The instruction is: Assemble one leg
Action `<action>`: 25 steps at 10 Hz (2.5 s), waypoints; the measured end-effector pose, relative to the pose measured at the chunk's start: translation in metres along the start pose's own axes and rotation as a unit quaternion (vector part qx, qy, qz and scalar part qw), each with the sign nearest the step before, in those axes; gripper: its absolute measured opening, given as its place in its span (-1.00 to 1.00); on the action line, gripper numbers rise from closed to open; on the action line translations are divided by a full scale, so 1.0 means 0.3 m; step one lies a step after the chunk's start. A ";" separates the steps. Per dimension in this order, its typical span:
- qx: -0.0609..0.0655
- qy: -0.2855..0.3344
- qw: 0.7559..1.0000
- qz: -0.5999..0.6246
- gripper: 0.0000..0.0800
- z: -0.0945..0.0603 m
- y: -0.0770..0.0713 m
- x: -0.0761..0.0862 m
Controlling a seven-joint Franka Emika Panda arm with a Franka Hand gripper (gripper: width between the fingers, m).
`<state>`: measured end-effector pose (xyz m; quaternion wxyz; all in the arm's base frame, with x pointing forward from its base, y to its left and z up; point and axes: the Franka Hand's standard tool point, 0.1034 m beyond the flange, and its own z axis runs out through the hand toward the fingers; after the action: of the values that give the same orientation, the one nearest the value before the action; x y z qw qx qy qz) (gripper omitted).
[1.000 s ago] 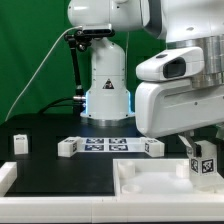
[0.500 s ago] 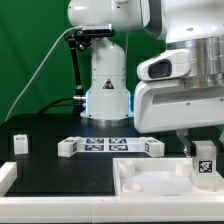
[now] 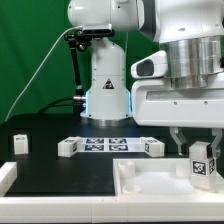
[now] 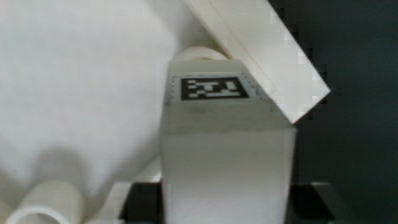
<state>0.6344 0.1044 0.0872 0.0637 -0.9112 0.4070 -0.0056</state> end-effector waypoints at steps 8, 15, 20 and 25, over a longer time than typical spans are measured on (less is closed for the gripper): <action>0.002 -0.008 0.995 0.104 0.46 -0.001 0.002 -0.020; 0.004 -0.014 0.967 -0.255 0.62 0.014 -0.010 -0.056; -0.006 -0.018 0.870 -0.492 0.62 0.021 -0.007 -0.054; -0.008 -0.017 0.856 -0.517 -0.27 0.021 -0.002 -0.048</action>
Offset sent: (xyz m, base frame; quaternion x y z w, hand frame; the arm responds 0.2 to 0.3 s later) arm 0.0033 -0.0041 -0.0026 0.0122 -0.0084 0.1374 0.9904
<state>0.6258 0.1162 0.0817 0.0513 -0.9908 -0.1235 -0.0185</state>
